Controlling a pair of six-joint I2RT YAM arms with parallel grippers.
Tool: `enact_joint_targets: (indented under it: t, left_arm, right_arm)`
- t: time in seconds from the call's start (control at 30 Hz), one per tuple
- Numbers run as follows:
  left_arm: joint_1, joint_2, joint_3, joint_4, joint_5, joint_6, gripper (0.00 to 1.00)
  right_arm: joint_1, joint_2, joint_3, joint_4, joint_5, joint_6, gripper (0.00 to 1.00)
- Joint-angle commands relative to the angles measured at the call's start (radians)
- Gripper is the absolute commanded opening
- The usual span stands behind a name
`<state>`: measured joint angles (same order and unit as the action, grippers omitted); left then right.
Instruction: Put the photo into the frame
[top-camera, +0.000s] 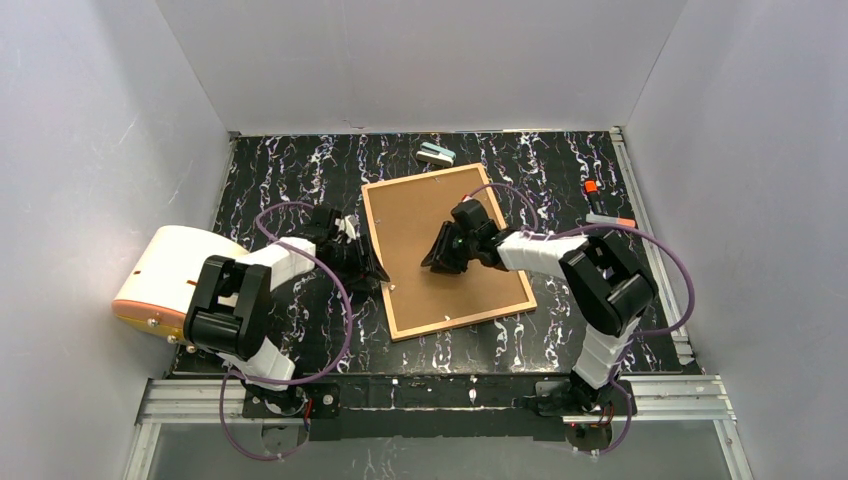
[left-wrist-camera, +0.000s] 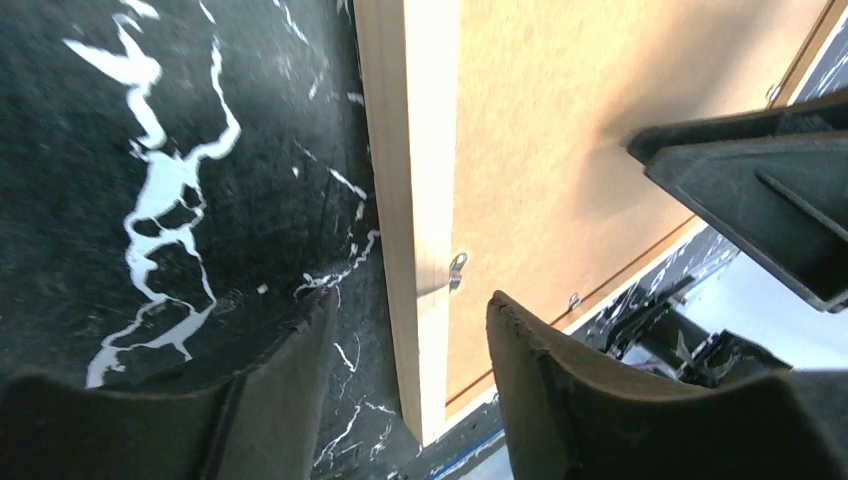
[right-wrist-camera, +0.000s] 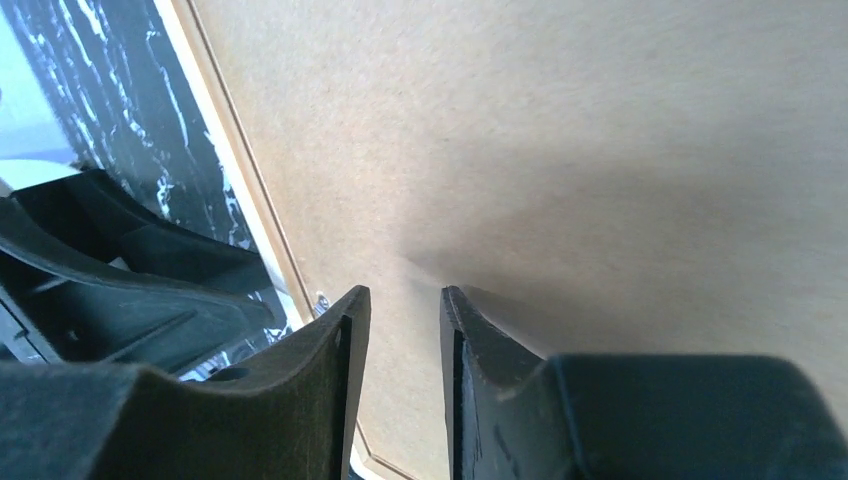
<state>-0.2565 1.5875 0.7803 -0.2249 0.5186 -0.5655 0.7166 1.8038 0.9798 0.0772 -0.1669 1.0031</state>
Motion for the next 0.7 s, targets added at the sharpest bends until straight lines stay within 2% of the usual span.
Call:
enact_joint_targets:
  t: [0.0,0.27,0.4,0.43,0.5,0.57,0.67]
  left_arm:
    - [0.017,-0.028,0.050,-0.010,-0.096,0.004,0.59]
    - [0.024,-0.010,0.096,0.033,-0.202,0.006,0.78]
    - [0.024,0.006,0.078,0.053,-0.206,-0.011,0.80]
    - [0.023,0.012,0.071,0.063,-0.195,-0.014,0.78]
    - [0.024,0.028,0.063,0.082,-0.165,-0.022,0.69]
    - [0.024,0.045,0.064,0.085,-0.137,-0.035,0.53]
    - [0.024,0.057,0.062,0.097,-0.111,-0.066,0.35]
  right_arm:
    - [-0.043,-0.086,0.078,-0.190,0.088,-0.096,0.42]
    - [-0.119,-0.131,0.220,-0.445,0.181,-0.187,0.50]
    - [-0.119,-0.152,0.209,-0.458,0.177,-0.154,0.55]
    - [-0.119,-0.160,0.197,-0.454,0.175,-0.137,0.55]
    - [-0.118,-0.178,0.158,-0.407,0.173,-0.105,0.55]
    - [-0.118,-0.197,0.125,-0.368,0.122,-0.080,0.53]
    - [-0.118,-0.216,0.108,-0.352,0.071,-0.079,0.49]
